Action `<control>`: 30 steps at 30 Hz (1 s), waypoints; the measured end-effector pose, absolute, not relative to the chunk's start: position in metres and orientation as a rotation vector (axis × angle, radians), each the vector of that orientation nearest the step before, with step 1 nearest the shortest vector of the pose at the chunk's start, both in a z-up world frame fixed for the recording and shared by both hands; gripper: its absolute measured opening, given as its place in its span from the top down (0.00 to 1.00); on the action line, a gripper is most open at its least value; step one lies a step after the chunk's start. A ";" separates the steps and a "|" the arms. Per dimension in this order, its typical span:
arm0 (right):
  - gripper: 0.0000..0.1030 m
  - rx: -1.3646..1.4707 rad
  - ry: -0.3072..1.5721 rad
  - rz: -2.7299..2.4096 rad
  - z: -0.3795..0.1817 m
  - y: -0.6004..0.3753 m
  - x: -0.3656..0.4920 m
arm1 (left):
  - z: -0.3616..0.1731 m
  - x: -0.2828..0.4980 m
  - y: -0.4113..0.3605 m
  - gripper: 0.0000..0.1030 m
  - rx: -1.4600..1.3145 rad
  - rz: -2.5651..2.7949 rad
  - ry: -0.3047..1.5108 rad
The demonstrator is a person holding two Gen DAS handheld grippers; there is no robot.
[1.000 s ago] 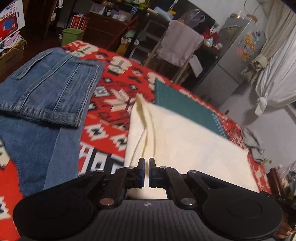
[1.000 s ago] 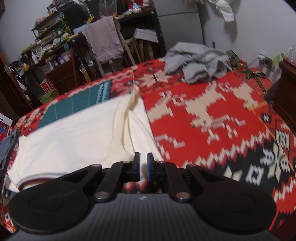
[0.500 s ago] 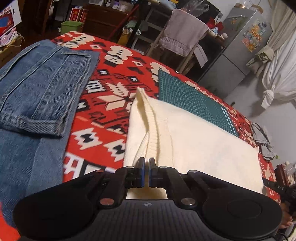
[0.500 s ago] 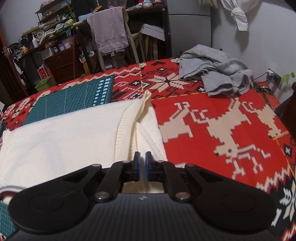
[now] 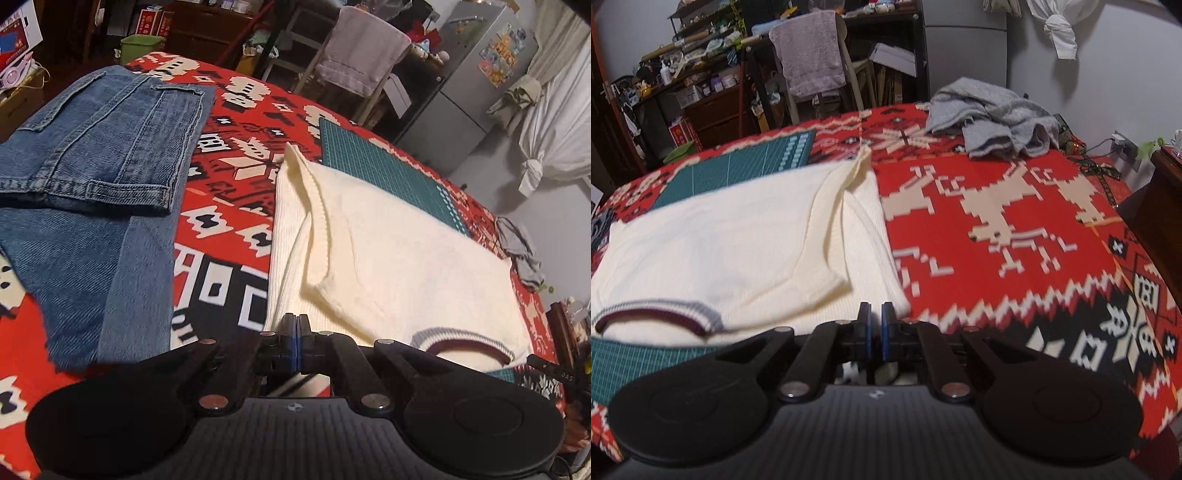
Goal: Fold clothes
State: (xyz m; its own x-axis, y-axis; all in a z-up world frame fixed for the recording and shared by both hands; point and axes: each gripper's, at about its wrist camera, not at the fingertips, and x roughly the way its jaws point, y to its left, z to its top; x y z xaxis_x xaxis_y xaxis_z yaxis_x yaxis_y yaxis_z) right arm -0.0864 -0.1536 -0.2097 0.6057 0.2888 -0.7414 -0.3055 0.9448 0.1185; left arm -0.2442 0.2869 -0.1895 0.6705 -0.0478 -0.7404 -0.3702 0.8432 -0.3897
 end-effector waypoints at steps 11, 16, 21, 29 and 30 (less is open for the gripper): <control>0.80 0.051 0.821 0.298 -0.201 -0.172 -0.088 | -0.176 -0.258 0.280 0.67 -0.460 0.287 0.794; 0.73 0.002 0.802 0.291 -0.201 -0.162 -0.075 | -0.184 -0.247 0.277 0.69 -0.432 0.285 0.836; 0.75 -0.026 0.827 0.321 -0.208 -0.154 -0.063 | -0.186 -0.240 0.271 0.84 -0.374 0.291 0.842; 0.93 -0.001 0.850 0.319 -0.203 -0.155 -0.069 | -0.184 -0.241 0.264 0.92 -0.315 0.293 0.855; 0.93 -0.002 0.853 0.322 -0.202 -0.157 -0.072 | -0.183 -0.242 0.265 0.92 -0.319 0.295 0.855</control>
